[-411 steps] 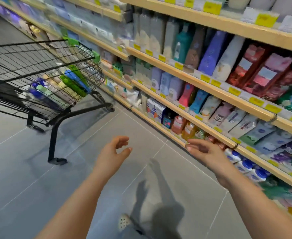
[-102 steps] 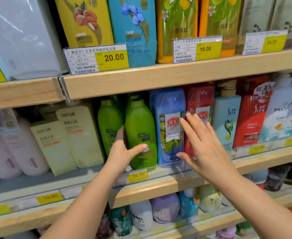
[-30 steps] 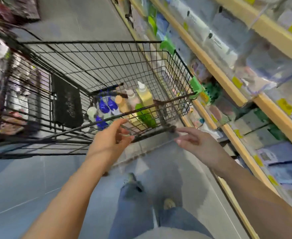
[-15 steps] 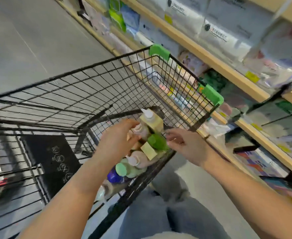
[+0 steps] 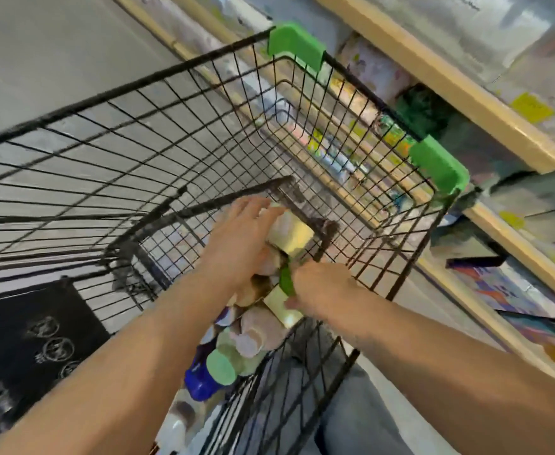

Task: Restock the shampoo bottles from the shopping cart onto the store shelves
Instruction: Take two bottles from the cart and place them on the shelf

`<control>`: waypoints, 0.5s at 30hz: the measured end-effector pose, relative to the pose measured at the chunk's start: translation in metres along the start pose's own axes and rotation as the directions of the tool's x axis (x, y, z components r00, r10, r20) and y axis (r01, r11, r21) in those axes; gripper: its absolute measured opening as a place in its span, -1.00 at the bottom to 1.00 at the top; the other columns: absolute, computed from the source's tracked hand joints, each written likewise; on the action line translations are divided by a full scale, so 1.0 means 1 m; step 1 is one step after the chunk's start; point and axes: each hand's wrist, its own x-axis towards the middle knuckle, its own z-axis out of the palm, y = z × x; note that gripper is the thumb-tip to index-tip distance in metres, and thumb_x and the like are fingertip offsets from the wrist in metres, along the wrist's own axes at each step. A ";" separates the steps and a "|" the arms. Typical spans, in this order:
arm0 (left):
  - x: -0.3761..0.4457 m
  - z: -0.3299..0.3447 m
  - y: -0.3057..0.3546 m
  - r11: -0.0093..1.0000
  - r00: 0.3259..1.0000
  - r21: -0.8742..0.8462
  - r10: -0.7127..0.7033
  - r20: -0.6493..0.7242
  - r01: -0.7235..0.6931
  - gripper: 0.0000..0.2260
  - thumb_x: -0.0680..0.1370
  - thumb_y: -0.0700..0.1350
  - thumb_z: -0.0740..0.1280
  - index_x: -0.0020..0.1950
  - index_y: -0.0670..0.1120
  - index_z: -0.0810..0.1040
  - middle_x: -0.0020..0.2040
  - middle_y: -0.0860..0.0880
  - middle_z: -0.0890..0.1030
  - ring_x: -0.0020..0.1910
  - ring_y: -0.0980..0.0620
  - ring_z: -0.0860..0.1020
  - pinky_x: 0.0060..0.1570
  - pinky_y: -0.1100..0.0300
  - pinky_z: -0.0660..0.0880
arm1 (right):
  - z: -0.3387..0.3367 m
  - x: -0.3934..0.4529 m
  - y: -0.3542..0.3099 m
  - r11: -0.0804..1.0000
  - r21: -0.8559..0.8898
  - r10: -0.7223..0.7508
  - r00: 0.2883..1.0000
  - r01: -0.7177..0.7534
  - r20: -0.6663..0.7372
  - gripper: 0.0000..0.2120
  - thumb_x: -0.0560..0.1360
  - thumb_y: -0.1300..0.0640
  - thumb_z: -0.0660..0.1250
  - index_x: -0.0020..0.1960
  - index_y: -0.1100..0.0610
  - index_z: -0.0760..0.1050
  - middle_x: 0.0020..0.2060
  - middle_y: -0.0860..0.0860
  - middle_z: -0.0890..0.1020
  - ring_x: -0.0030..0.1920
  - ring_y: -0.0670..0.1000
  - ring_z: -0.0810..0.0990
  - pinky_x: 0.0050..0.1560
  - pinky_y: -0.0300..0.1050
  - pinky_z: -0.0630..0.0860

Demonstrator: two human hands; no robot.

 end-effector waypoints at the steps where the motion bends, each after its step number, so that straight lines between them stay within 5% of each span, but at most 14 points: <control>1: 0.007 0.002 -0.001 1.000 1.000 0.001 0.009 0.008 -0.009 -0.42 0.47 -0.21 0.28 0.43 0.01 0.14 0.48 -0.03 0.15 0.46 -0.07 0.06 0.44 0.01 0.11 | 0.002 0.007 -0.002 1.000 -0.014 -0.003 1.000 0.003 0.007 -0.51 0.51 -0.05 0.24 0.32 0.21 0.28 0.23 0.14 0.48 0.22 0.17 0.48 -0.03 -0.03 0.42; 9: 0.048 0.020 -0.002 0.991 0.983 0.002 0.131 0.127 -0.132 -0.53 0.51 -0.17 0.23 0.41 0.02 0.24 0.44 0.05 0.26 0.45 -0.01 0.09 0.38 0.11 0.05 | 0.007 0.035 0.007 0.996 -0.077 -0.020 0.987 0.033 0.162 -0.53 0.52 0.19 0.23 0.37 0.19 0.16 0.21 0.20 0.47 0.18 0.25 0.48 0.11 0.15 0.51; 15: 0.062 0.019 0.008 0.998 0.993 0.009 0.066 0.101 -0.067 -0.57 0.47 -0.01 0.30 0.32 0.07 0.30 0.32 0.07 0.43 0.30 -0.01 0.29 0.18 0.12 0.26 | -0.011 0.031 0.036 0.996 -0.061 -0.060 0.989 0.069 0.134 -0.58 0.55 0.14 0.16 0.38 0.10 0.19 0.21 0.14 0.44 0.21 0.15 0.45 0.07 -0.02 0.43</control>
